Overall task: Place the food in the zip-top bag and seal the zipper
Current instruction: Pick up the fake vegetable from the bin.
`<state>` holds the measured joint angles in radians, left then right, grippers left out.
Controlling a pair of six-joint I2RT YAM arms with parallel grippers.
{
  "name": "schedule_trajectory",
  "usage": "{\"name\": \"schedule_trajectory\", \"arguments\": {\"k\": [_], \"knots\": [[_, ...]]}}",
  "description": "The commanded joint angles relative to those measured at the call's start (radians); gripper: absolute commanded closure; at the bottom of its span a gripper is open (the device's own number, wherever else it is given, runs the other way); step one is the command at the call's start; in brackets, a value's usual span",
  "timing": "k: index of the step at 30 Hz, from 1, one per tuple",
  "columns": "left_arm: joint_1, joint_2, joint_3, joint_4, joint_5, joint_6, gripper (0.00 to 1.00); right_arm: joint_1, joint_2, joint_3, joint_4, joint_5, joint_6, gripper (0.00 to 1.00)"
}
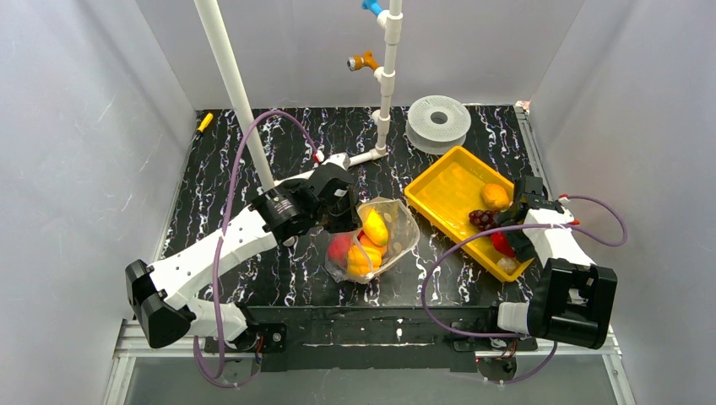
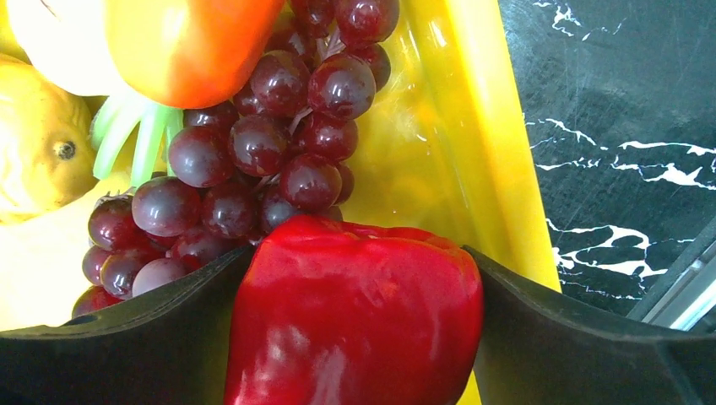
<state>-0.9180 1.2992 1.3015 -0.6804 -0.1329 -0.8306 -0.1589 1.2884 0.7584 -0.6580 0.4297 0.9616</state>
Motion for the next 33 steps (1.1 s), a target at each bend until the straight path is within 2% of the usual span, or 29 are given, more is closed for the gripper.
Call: {"name": "schedule_trajectory", "arguments": {"k": [1,4,7,13,15,17,21,28,33], "knots": [[0.005,-0.001,0.019,-0.004,0.002,0.009,1.0,-0.001,-0.027,-0.011,0.047,-0.031,-0.015,0.11],[0.005,-0.001,0.017,0.0,0.002,0.008,1.0,0.0,-0.075,-0.01,0.05,-0.035,-0.029,0.2],[0.005,0.002,0.017,-0.001,0.002,0.009,1.0,0.001,-0.144,-0.013,0.063,-0.044,-0.055,0.37],[0.005,0.006,0.015,0.0,0.004,0.006,1.0,0.027,-0.278,-0.004,0.081,-0.054,-0.115,0.5],[0.005,0.009,0.019,0.001,0.004,0.006,1.0,0.043,-0.304,0.008,0.086,-0.081,-0.144,0.57],[0.004,0.01,0.023,0.001,0.001,0.007,1.0,0.06,-0.331,0.013,0.117,-0.17,-0.187,0.67],[0.005,0.01,0.026,0.001,-0.001,0.003,1.0,0.133,-0.4,0.009,0.212,-0.316,-0.264,0.72],[0.005,0.0,0.031,-0.001,-0.008,0.004,1.0,0.397,-0.496,0.03,0.377,-0.474,-0.365,0.74],[0.005,-0.01,0.033,-0.005,-0.015,0.001,1.0,0.557,-0.504,0.039,0.484,-0.623,-0.403,0.74]]}}
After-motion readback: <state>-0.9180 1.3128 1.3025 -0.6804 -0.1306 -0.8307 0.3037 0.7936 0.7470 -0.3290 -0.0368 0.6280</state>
